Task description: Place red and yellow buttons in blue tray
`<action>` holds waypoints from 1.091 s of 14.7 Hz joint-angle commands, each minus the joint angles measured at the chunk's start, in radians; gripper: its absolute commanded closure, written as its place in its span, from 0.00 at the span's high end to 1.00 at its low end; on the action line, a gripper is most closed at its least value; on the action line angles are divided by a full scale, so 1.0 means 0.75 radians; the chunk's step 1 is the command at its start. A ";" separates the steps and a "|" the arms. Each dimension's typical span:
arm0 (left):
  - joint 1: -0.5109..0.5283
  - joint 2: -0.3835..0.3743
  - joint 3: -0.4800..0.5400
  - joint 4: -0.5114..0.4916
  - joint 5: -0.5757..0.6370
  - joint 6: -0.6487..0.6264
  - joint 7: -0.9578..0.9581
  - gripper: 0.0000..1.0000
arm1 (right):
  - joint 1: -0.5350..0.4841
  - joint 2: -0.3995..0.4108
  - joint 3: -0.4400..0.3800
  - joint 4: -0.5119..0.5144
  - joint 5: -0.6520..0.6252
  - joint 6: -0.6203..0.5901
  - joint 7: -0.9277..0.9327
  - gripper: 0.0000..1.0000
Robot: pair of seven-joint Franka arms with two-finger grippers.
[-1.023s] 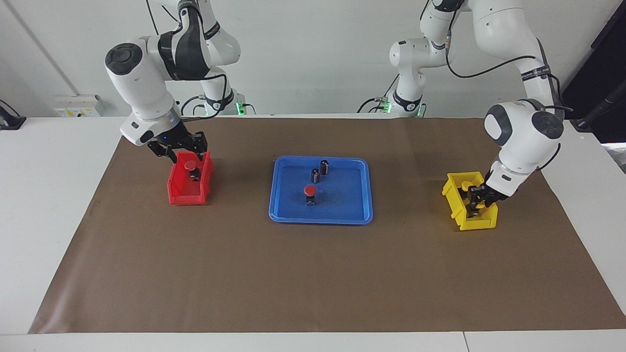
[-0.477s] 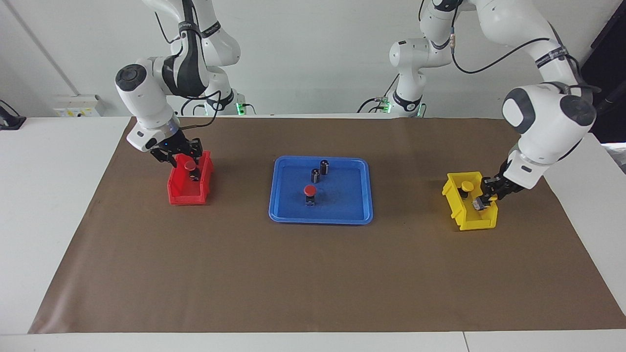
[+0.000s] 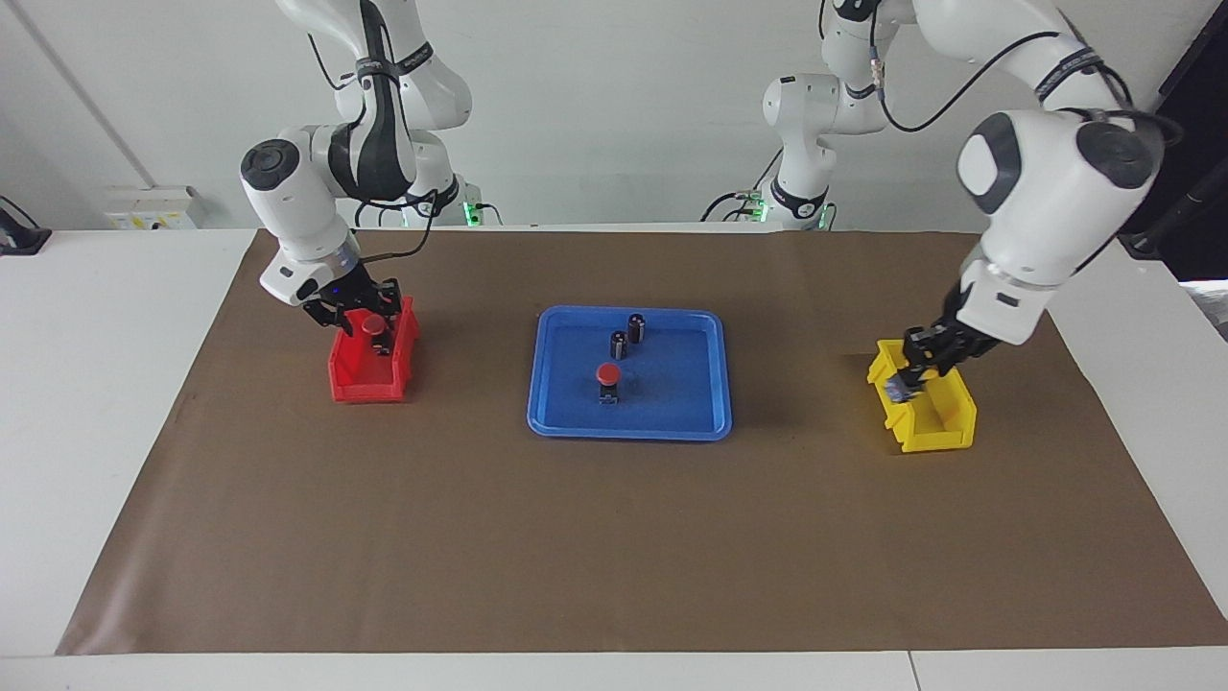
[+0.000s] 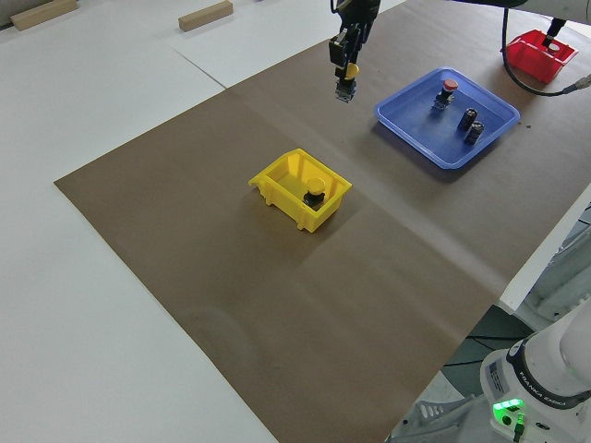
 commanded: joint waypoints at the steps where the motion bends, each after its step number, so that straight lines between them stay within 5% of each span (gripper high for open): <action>1: -0.159 -0.003 0.025 -0.093 -0.031 0.131 -0.116 0.01 | -0.038 0.012 0.016 -0.019 0.002 0.061 -0.048 0.68; 7: -0.368 0.131 0.027 -0.091 -0.031 0.223 -0.266 0.01 | -0.042 0.004 0.016 -0.050 0.002 0.067 -0.050 0.64; 14: -0.417 0.211 0.027 -0.095 -0.029 0.273 -0.317 0.01 | -0.065 -0.008 0.016 -0.081 0.002 0.065 -0.071 0.64; 15: -0.417 0.211 0.025 -0.095 -0.029 0.269 -0.317 0.03 | -0.067 -0.010 0.016 -0.087 0.002 0.067 -0.071 0.63; 16: -0.419 0.211 0.025 -0.095 -0.029 0.266 -0.317 0.15 | -0.067 -0.012 0.016 -0.087 0.002 0.065 -0.073 0.63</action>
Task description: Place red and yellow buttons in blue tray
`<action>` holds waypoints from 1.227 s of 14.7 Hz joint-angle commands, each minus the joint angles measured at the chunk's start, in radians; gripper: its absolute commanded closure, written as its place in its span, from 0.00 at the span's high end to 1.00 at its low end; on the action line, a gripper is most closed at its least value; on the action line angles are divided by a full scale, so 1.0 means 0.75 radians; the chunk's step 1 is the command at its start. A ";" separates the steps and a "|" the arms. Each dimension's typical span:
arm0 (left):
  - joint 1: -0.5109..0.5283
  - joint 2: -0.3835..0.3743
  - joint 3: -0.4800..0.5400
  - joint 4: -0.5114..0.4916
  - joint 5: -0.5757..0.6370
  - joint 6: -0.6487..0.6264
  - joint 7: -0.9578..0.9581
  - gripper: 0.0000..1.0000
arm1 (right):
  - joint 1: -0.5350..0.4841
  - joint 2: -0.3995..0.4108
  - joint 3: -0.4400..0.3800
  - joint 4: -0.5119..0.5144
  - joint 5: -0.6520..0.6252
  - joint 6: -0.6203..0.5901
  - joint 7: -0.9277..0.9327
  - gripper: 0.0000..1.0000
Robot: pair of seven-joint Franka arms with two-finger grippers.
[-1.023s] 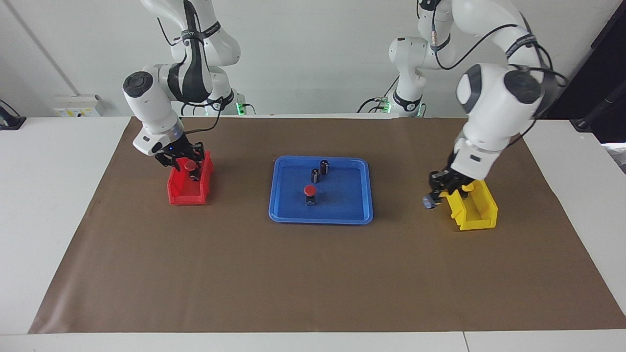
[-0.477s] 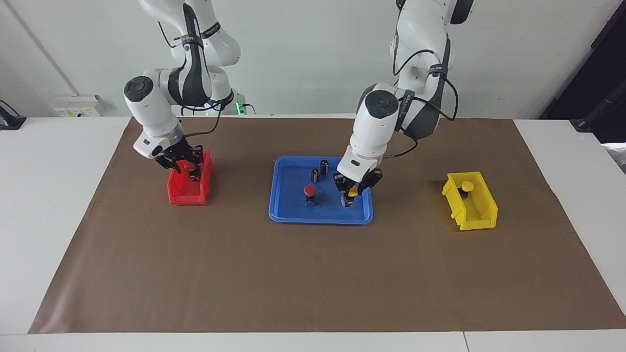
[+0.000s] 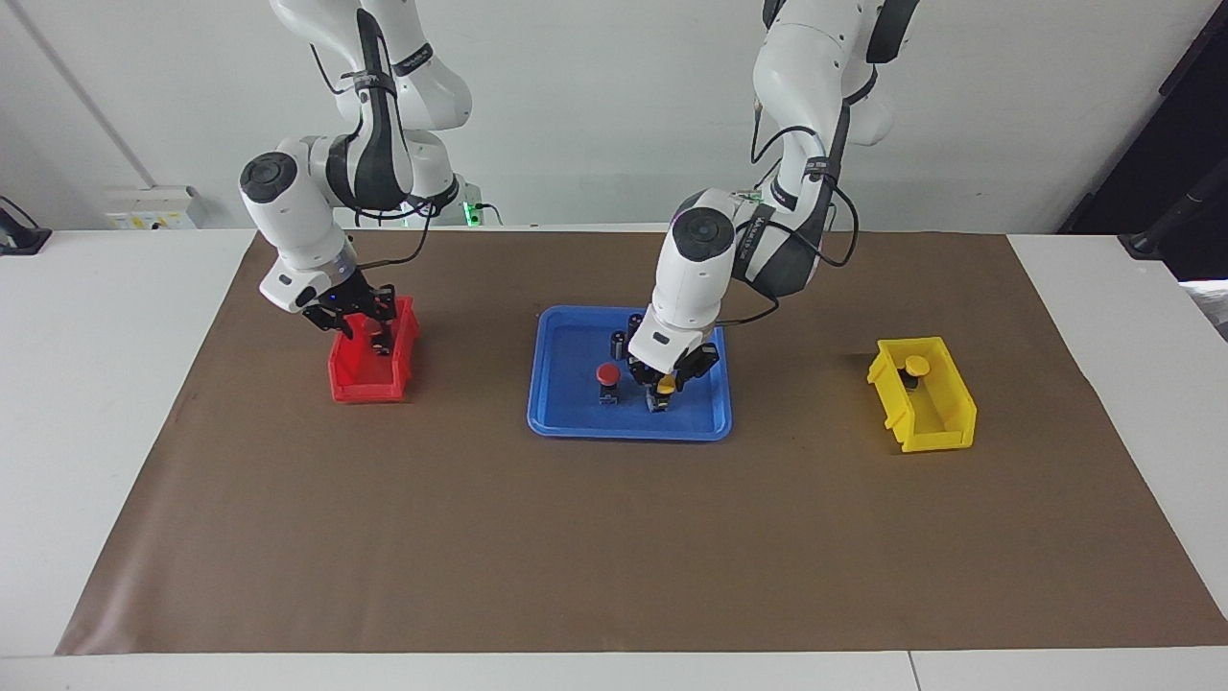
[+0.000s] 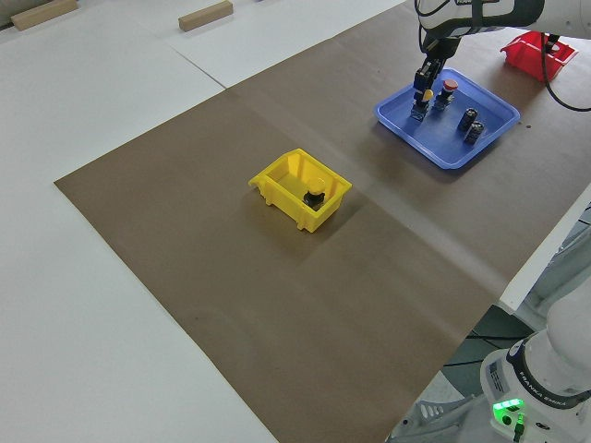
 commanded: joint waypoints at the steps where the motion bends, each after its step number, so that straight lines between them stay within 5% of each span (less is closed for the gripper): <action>1: -0.023 -0.004 0.026 -0.007 -0.022 0.011 -0.011 0.36 | -0.030 -0.033 0.016 -0.040 0.002 0.026 -0.041 0.63; 3: -0.021 -0.004 0.026 0.001 -0.022 -0.003 -0.015 0.69 | -0.028 -0.039 0.016 -0.050 0.002 0.026 -0.041 0.63; 6: 0.001 -0.026 0.036 0.032 -0.014 -0.085 -0.005 0.99 | -0.030 -0.041 0.016 -0.058 0.002 0.026 -0.043 0.61; 12: 0.277 -0.230 0.038 0.098 -0.004 -0.424 0.254 1.00 | -0.028 -0.043 0.016 -0.060 0.002 0.024 -0.043 0.56; 17: 0.600 -0.398 0.038 0.114 0.039 -0.611 0.739 1.00 | -0.026 -0.025 0.016 0.007 0.000 -0.039 -0.045 0.22; 18: 0.663 -0.421 0.040 0.116 0.049 -0.631 0.859 1.00 | -0.026 -0.013 0.016 0.056 -0.002 -0.109 -0.045 0.21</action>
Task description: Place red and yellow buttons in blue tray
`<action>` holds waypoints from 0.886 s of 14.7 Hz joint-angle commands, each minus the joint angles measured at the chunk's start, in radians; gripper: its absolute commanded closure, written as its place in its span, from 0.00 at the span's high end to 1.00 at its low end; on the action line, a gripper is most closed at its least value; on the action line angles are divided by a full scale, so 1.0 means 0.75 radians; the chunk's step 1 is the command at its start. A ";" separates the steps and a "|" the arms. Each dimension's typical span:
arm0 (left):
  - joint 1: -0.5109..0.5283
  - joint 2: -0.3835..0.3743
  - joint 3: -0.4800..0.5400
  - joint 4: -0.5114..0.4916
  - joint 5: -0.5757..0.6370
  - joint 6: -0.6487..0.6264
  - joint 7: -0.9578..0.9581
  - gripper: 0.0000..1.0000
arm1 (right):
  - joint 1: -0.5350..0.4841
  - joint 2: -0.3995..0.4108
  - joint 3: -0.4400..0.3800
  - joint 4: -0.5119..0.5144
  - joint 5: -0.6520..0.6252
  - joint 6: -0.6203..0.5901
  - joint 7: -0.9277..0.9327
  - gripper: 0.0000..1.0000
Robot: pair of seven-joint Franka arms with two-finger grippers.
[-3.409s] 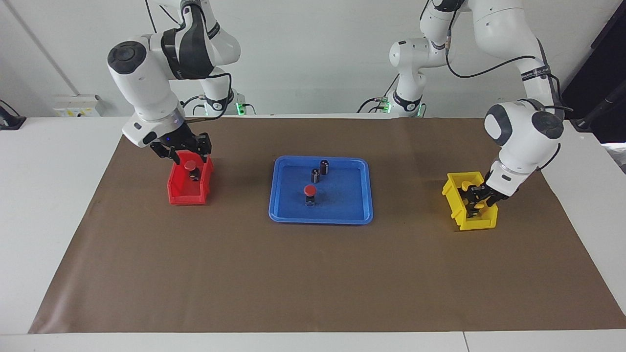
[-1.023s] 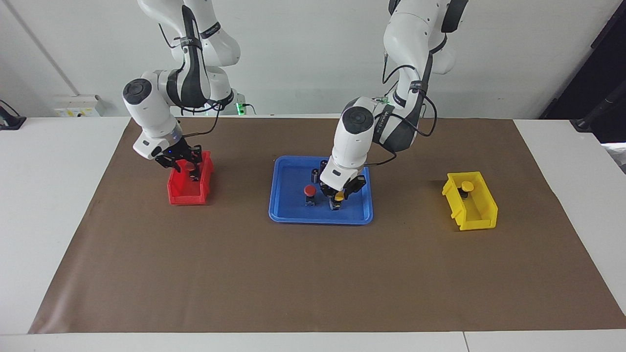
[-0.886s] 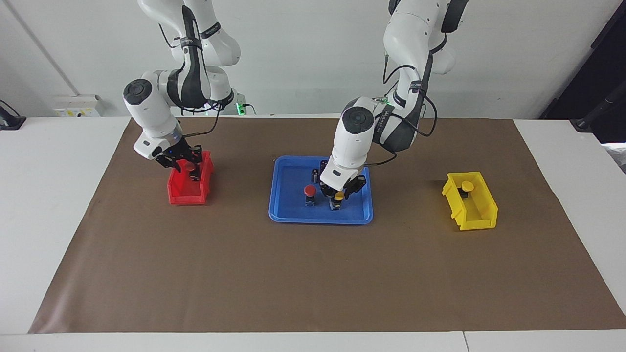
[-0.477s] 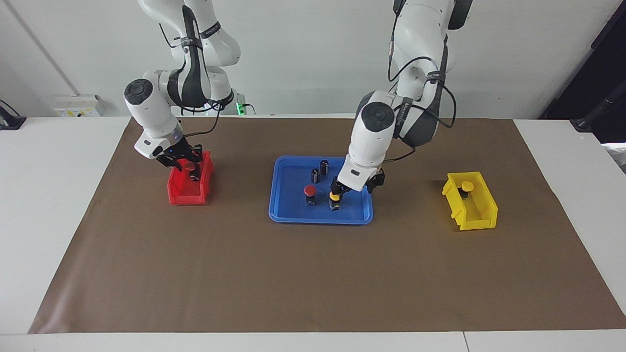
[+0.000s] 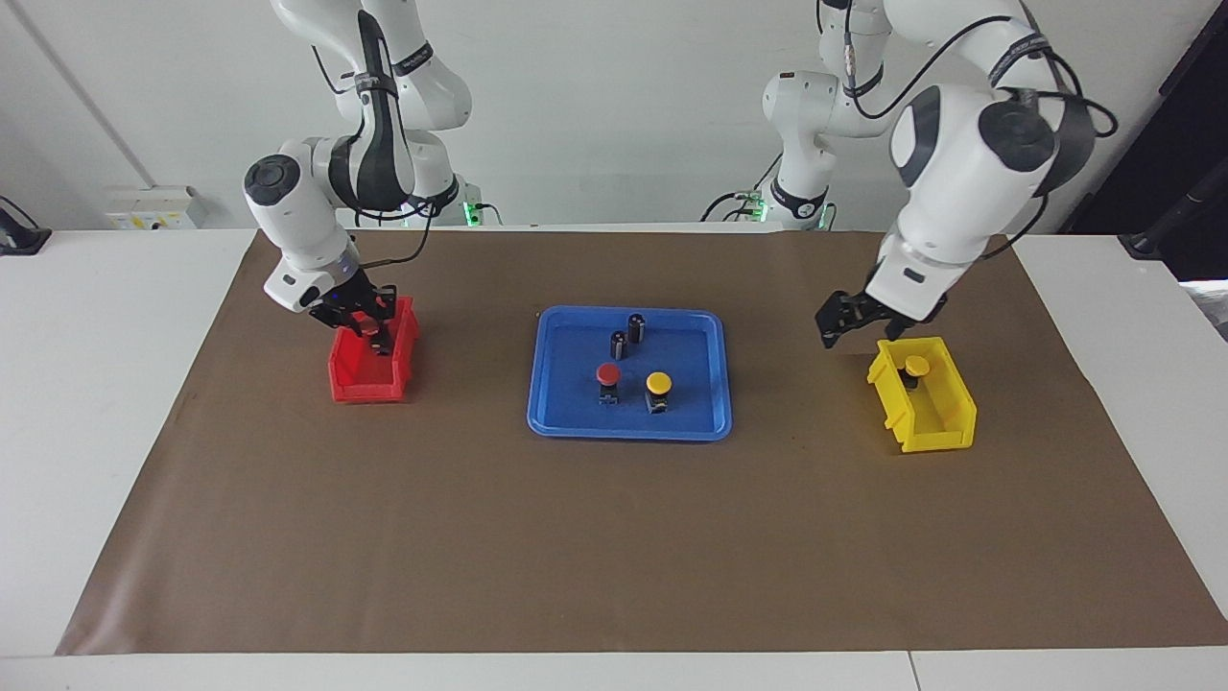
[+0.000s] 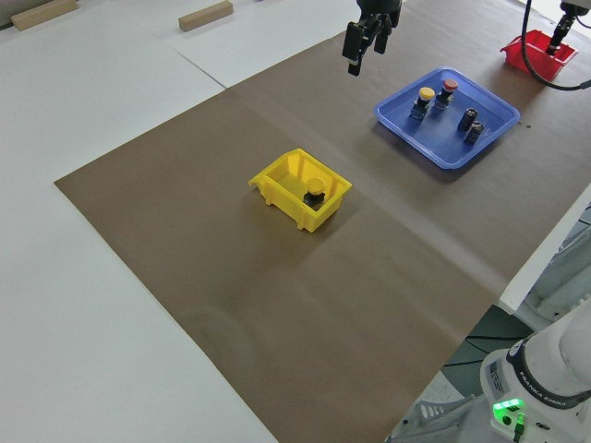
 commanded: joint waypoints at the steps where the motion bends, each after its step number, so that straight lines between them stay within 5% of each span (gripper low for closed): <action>1: 0.160 -0.065 -0.013 -0.014 0.035 -0.068 0.275 1.00 | -0.028 0.020 0.016 0.135 -0.002 -0.165 -0.044 0.21; 7: 0.319 -0.072 -0.013 0.013 0.035 -0.052 0.482 1.00 | 0.003 0.210 0.034 0.728 -0.088 -0.670 -0.028 0.21; 10: 0.355 -0.157 -0.015 -0.242 0.033 0.213 0.474 1.00 | 0.129 0.310 0.036 0.931 -0.063 -0.712 0.090 0.21; 13: 0.345 -0.131 -0.017 -0.339 0.033 0.333 0.466 1.00 | 0.334 0.408 0.042 1.062 0.006 -0.667 0.409 0.17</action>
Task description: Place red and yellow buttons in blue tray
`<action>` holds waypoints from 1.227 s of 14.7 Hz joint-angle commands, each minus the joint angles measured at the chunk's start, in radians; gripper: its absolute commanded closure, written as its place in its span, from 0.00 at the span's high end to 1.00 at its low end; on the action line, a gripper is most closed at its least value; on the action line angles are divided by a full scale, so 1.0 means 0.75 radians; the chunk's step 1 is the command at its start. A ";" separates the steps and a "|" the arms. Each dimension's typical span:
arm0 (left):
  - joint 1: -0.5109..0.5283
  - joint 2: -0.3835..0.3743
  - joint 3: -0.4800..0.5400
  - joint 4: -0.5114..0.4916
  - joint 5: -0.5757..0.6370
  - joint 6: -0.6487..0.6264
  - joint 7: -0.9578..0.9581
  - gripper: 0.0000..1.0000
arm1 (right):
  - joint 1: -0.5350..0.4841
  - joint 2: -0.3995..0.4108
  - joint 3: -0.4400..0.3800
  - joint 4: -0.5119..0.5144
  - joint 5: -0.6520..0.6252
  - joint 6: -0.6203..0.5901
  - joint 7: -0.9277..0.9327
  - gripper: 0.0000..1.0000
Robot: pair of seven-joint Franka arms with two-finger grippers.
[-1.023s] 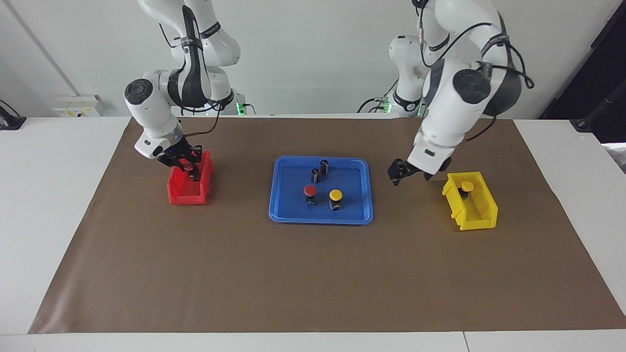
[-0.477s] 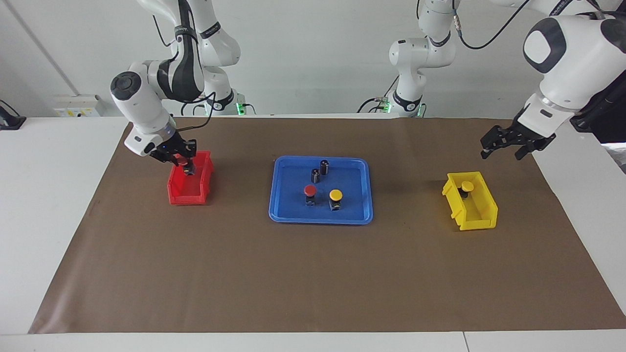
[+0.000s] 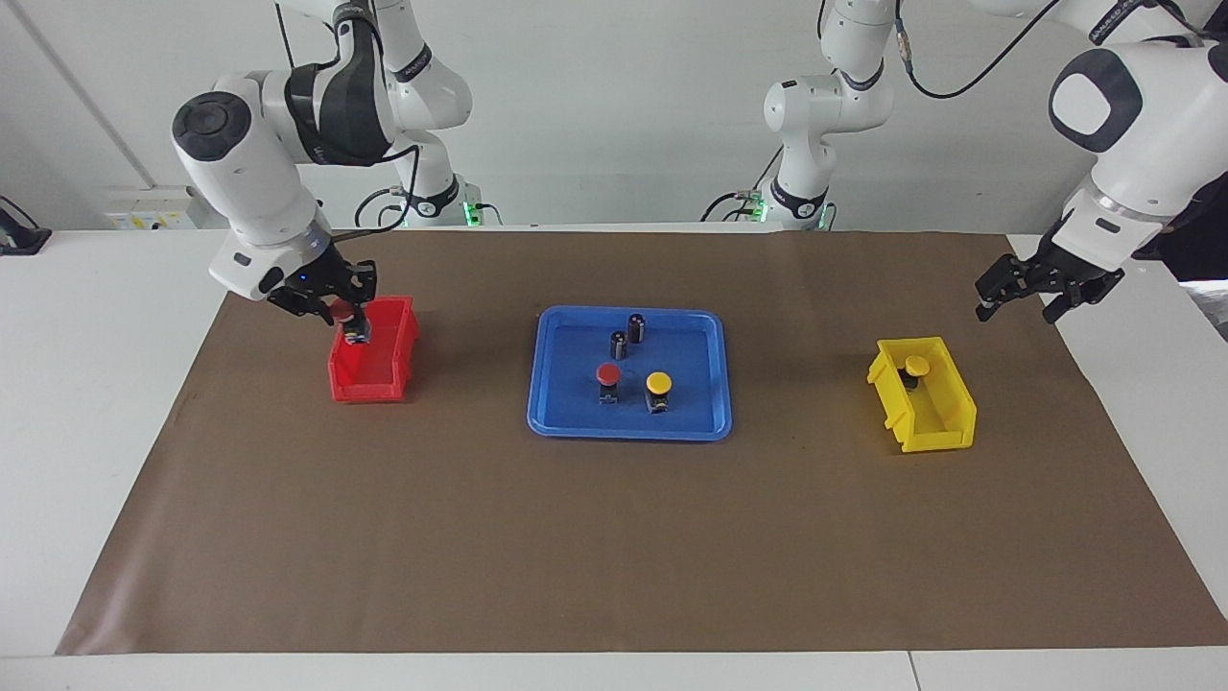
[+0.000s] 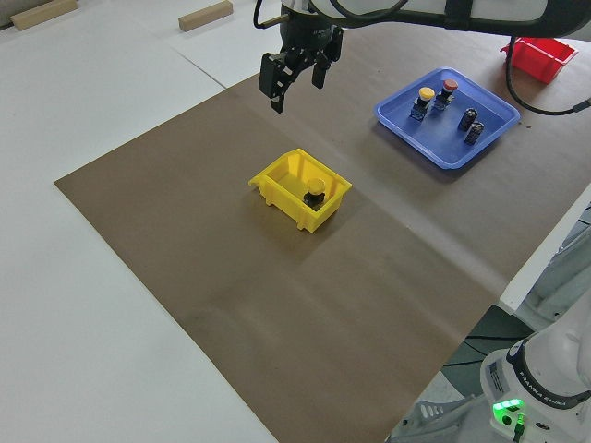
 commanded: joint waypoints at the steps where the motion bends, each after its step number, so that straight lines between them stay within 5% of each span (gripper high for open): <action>1: 0.000 -0.002 -0.018 -0.133 0.022 0.126 -0.017 0.99 | 0.162 0.171 0.008 0.209 0.065 0.000 0.300 0.17; 4: -0.012 0.017 -0.018 -0.292 0.016 0.296 -0.043 0.88 | 0.344 0.351 0.008 0.342 0.061 0.061 0.591 0.16; 8: -0.018 0.019 -0.018 -0.389 0.014 0.357 -0.043 0.70 | 0.443 0.454 0.008 0.324 0.067 0.245 0.702 0.19; 18: -0.037 -0.028 -0.020 -0.528 0.014 0.382 -0.043 0.68 | 0.480 0.444 0.008 0.150 0.071 0.319 0.715 0.19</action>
